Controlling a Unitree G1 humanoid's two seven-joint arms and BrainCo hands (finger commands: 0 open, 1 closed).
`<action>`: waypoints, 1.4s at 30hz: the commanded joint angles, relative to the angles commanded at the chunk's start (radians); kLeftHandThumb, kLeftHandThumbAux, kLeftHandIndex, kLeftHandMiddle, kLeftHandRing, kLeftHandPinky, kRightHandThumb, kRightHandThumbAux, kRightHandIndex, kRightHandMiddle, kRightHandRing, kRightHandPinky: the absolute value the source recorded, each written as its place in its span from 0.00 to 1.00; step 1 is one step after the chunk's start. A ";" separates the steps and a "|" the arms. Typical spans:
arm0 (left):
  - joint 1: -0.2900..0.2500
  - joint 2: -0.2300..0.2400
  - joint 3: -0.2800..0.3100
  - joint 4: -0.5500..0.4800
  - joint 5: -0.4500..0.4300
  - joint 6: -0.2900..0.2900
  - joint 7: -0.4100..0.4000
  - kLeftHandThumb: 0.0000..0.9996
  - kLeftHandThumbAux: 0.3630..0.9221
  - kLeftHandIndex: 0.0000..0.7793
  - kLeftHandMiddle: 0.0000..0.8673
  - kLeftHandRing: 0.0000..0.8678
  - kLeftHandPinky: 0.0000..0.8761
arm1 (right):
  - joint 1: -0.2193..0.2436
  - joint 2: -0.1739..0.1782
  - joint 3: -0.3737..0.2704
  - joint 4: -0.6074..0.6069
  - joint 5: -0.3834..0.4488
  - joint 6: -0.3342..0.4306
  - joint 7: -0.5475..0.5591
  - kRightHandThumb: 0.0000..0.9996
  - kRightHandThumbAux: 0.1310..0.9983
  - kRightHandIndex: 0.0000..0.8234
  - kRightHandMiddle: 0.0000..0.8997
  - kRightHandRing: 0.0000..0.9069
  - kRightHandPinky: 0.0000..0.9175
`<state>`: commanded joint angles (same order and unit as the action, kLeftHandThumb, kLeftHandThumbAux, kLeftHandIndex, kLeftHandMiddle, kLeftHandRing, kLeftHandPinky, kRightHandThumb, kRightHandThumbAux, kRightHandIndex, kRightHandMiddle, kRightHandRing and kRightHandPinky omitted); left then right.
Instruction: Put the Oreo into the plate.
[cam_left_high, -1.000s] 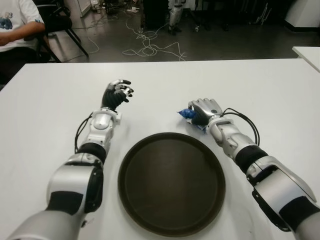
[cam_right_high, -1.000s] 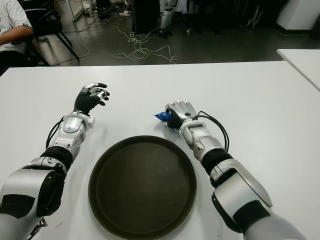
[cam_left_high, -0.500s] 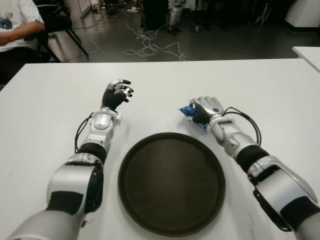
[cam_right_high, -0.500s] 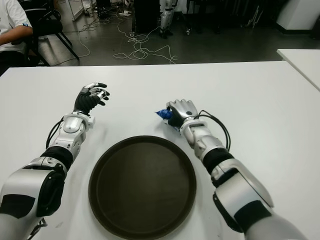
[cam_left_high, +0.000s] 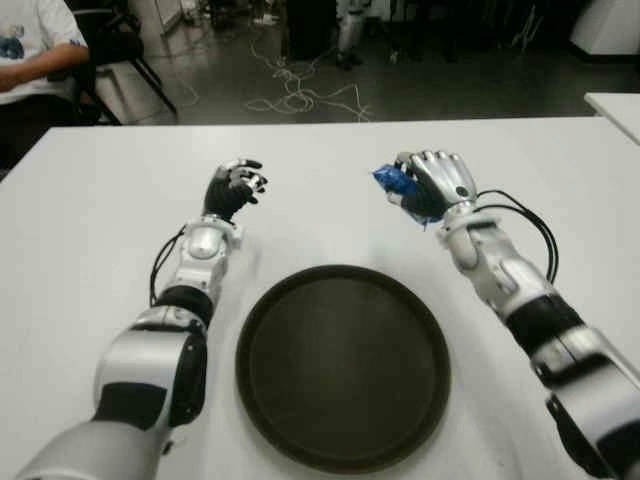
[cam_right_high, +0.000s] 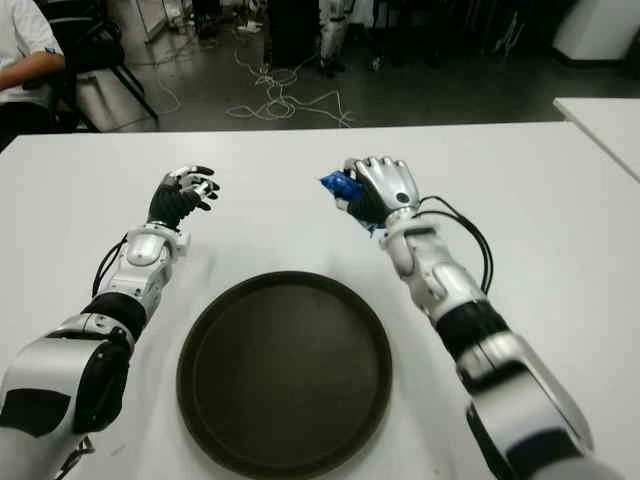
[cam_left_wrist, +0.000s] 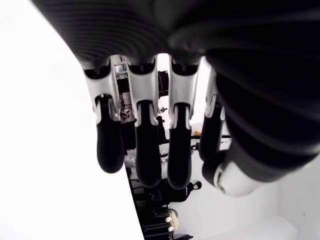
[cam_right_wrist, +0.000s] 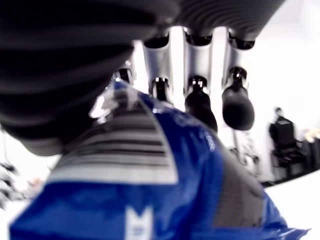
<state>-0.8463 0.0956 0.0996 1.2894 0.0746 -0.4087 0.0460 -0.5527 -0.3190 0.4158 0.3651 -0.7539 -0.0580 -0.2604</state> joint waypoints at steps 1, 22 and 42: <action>0.000 0.001 -0.003 0.000 0.003 0.000 0.003 0.82 0.58 0.46 0.57 0.54 0.57 | 0.010 -0.003 -0.001 -0.020 -0.002 -0.005 0.004 0.68 0.70 0.52 0.83 0.84 0.82; 0.002 0.004 0.004 -0.002 -0.010 -0.006 -0.022 0.82 0.58 0.45 0.58 0.56 0.60 | 0.014 -0.047 -0.038 -0.043 0.046 -0.146 0.125 0.68 0.70 0.52 0.84 0.84 0.82; 0.003 0.003 0.006 -0.004 -0.012 -0.006 -0.025 0.82 0.58 0.45 0.57 0.54 0.57 | 0.094 -0.131 0.027 -0.210 0.400 -0.432 0.684 0.68 0.70 0.53 0.85 0.85 0.83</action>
<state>-0.8435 0.0986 0.1060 1.2857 0.0628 -0.4143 0.0215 -0.4590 -0.4502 0.4429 0.1549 -0.3539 -0.4896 0.4234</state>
